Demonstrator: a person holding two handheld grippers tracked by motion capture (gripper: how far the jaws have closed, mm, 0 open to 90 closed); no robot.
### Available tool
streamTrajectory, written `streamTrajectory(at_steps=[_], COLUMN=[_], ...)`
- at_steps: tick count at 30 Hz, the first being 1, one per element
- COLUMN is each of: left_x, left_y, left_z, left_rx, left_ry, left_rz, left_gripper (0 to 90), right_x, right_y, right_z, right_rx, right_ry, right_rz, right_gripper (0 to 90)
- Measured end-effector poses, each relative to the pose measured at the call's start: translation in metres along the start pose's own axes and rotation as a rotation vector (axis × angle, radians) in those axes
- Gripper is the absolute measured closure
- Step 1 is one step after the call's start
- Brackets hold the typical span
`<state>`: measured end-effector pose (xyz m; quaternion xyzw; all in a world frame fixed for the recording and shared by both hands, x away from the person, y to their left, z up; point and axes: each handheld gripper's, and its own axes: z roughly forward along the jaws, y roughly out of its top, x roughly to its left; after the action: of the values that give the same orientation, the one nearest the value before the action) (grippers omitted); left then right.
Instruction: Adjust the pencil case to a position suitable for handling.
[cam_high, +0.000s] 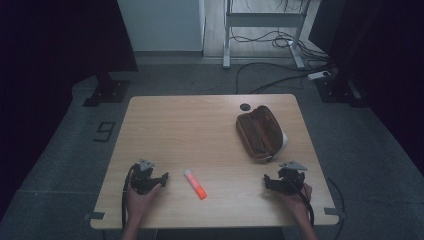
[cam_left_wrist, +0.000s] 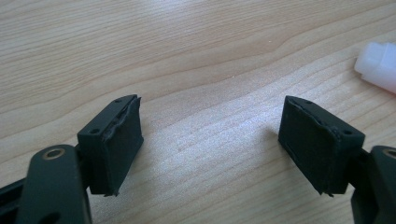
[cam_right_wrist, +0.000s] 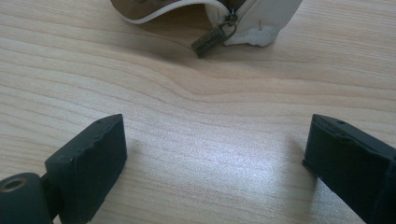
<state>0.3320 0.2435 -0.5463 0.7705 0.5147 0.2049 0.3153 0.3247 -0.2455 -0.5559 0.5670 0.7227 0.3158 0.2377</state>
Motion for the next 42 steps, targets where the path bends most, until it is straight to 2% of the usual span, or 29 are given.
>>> streamTrajectory(at_steps=[18,27,29,30,31,34,42], left_x=[0.000,0.001,0.001,0.001,0.001,0.001,0.001], left_y=[0.000,0.000,0.001,0.001,0.001,0.001,0.001], left_z=[0.000,0.000,0.000,0.000,0.000,0.000,0.001], left_rx=[0.000,0.002,0.002,0.002,0.002,0.002,0.000], left_ry=[-0.001,-0.001,0.000,0.000,0.001,0.000,0.003], left_rz=[0.000,0.001,0.000,0.000,0.000,0.000,-0.004], left_gripper=[21.3,21.2,21.3,21.3,21.3,21.2,21.3], right_x=[0.001,0.002,0.001,-0.001,-0.001,-0.002,-0.004], right_y=[0.000,0.000,0.001,0.004,0.004,0.010,0.017], right_z=[0.000,-0.002,-0.005,-0.011,-0.011,-0.021,-0.032], right_rx=[-0.006,-0.016,-0.032,-0.069,-0.069,-0.115,-0.167], right_ry=[-0.018,-0.007,-0.003,-0.001,-0.001,0.004,0.023], right_rz=[0.016,0.010,0.015,0.032,0.032,0.047,0.070], right_gripper=[6.7,12.6,12.8,13.0,13.0,13.0,12.9])
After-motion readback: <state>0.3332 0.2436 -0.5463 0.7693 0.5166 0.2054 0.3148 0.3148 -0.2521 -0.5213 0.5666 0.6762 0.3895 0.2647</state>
